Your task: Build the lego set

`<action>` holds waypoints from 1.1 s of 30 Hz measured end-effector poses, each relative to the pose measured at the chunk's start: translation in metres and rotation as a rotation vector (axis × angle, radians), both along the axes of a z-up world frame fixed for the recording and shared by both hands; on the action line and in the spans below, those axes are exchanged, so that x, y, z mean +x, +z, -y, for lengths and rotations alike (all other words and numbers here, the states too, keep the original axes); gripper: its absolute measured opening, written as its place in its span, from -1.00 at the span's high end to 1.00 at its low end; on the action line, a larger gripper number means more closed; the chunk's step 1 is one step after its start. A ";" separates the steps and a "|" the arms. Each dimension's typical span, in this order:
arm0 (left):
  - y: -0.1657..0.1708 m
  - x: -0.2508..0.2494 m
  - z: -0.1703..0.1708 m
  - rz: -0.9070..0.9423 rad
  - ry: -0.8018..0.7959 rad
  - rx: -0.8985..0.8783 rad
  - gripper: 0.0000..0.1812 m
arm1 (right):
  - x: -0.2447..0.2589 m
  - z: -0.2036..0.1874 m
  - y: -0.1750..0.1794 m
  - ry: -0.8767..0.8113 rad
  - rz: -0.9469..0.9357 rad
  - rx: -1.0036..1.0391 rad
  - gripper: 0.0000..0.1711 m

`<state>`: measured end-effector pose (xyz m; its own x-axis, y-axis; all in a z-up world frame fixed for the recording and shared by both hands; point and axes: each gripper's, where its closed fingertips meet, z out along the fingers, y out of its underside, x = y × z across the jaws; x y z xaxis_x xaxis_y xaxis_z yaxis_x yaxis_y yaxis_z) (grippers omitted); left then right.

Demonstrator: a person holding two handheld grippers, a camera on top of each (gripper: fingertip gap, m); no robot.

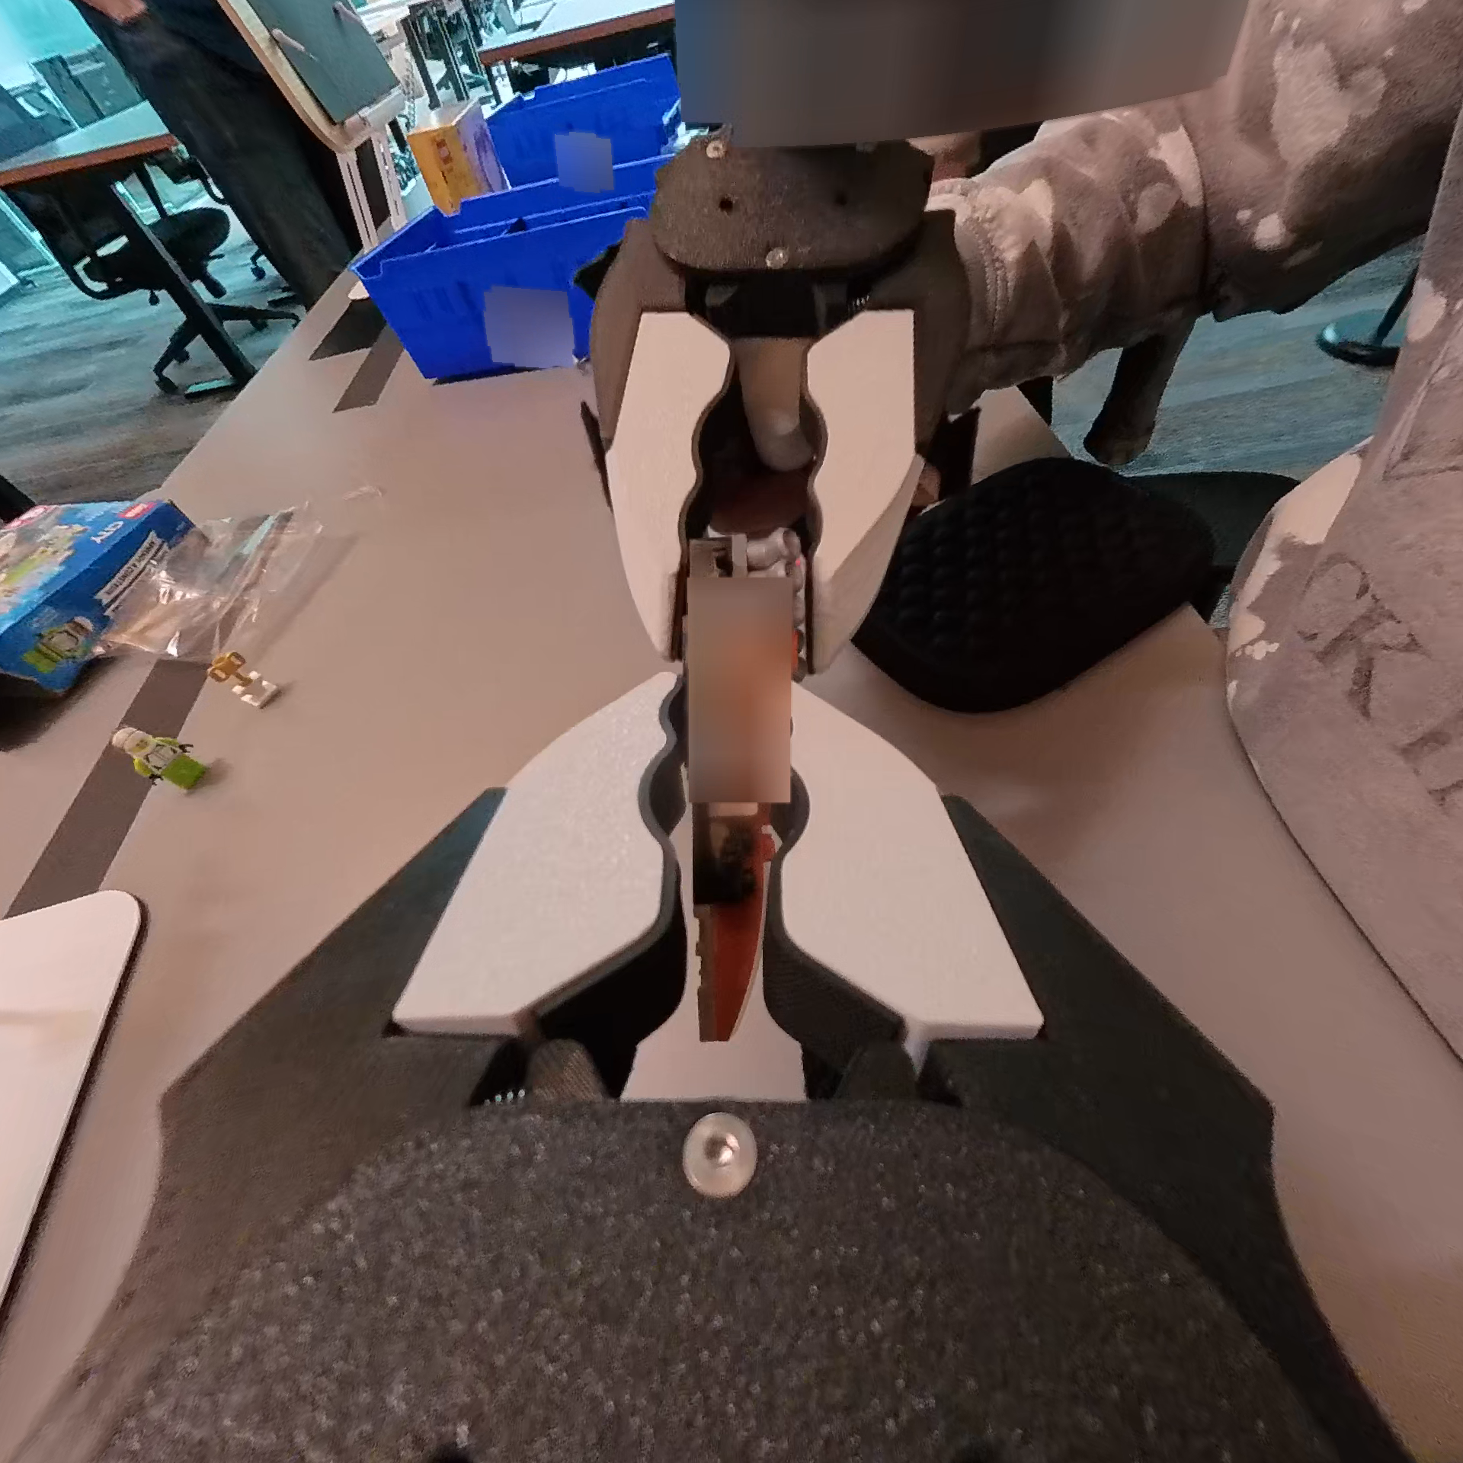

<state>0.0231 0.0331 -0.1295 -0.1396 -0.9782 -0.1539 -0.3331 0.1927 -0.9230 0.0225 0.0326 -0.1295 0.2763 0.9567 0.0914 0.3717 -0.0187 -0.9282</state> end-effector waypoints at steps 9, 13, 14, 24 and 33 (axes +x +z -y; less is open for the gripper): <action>0.000 -0.001 -0.001 -0.010 0.010 -0.006 0.80 | -0.002 0.000 -0.001 -0.011 -0.020 -0.005 0.70; -0.001 0.000 -0.003 -0.019 0.026 -0.057 0.80 | -0.002 -0.002 -0.002 -0.015 -0.060 -0.066 0.70; -0.001 0.000 -0.003 -0.024 0.029 -0.087 0.80 | -0.002 -0.002 -0.002 -0.013 -0.079 -0.099 0.70; -0.007 0.003 -0.007 -0.102 0.092 -0.328 0.80 | 0.000 -0.006 -0.006 -0.001 -0.211 -0.259 0.65; 0.002 0.004 -0.005 -0.172 0.210 -0.329 0.80 | 0.000 -0.006 0.003 0.007 -0.361 -0.275 0.67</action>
